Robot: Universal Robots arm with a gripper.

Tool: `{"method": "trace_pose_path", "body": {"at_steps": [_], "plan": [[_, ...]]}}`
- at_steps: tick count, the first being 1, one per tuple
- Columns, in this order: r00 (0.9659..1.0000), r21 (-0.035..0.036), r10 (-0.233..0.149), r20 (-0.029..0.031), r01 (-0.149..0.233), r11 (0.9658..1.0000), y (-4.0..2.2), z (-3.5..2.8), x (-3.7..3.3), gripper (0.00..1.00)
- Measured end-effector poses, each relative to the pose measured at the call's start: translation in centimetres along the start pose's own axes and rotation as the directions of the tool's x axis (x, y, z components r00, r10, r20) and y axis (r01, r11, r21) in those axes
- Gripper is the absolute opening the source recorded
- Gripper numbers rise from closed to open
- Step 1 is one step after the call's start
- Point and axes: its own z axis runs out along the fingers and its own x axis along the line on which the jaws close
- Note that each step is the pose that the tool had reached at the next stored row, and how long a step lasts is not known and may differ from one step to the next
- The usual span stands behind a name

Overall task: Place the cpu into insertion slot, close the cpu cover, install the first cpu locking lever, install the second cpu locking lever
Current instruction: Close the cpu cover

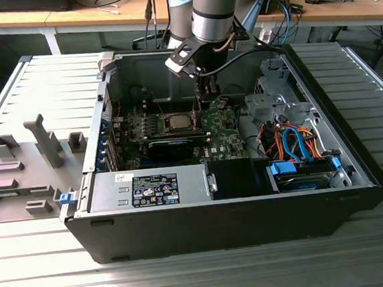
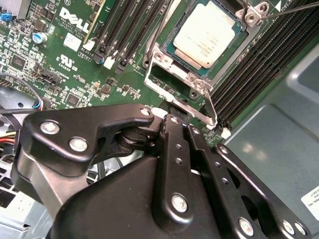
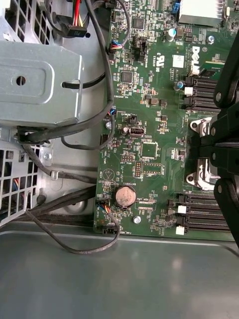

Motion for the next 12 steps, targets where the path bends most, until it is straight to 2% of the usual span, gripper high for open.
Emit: {"method": "trace_pose_path", "body": {"at_steps": [12], "plan": [[1.0, 0.0, 0.0, 0.0, 0.0, 1.0, -0.37, 0.01, 0.03, 0.11]]}}
